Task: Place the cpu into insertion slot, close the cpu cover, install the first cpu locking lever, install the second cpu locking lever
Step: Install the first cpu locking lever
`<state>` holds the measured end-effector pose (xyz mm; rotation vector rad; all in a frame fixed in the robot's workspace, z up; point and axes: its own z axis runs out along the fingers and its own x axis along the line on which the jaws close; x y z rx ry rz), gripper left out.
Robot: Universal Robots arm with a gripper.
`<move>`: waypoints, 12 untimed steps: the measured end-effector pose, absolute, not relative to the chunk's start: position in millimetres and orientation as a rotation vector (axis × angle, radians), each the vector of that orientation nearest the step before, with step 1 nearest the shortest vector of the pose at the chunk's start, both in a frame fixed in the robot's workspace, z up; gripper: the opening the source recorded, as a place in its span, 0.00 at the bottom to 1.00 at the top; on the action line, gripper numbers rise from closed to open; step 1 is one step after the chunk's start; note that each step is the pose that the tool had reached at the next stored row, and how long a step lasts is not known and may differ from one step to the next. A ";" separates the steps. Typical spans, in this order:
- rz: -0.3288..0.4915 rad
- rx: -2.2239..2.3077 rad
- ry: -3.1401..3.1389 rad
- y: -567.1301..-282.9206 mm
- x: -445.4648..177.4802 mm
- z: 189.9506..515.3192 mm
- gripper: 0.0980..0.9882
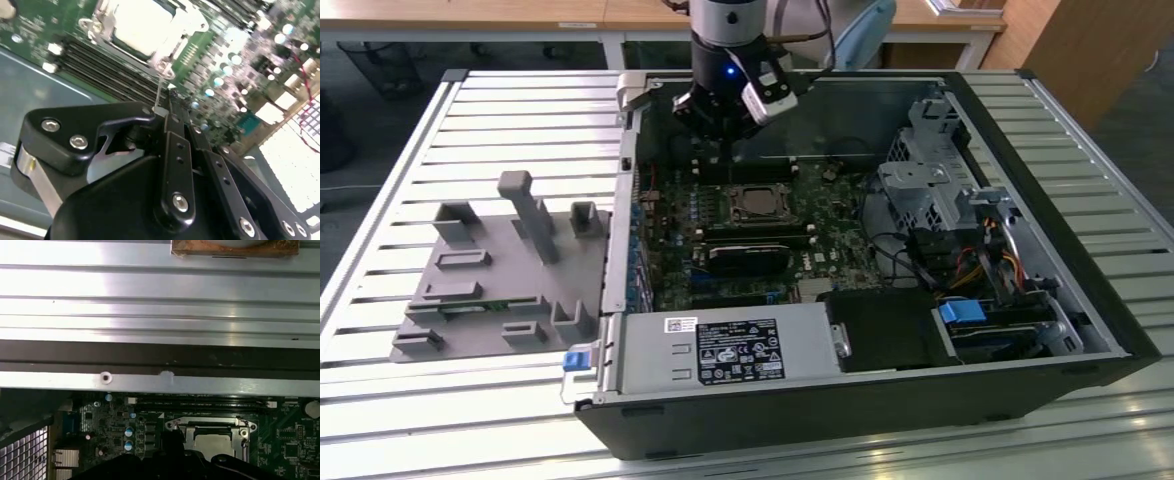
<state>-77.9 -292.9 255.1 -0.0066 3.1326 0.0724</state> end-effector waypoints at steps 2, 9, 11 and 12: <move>0.072 -0.006 3.133 -292.9 -69.7 254.8 0.01; 0.076 -0.007 3.133 -292.8 -58.9 253.0 0.01; 0.100 -0.008 3.133 -292.7 -58.8 252.1 0.01; 0.117 -0.008 3.132 -292.8 -58.8 251.8 0.01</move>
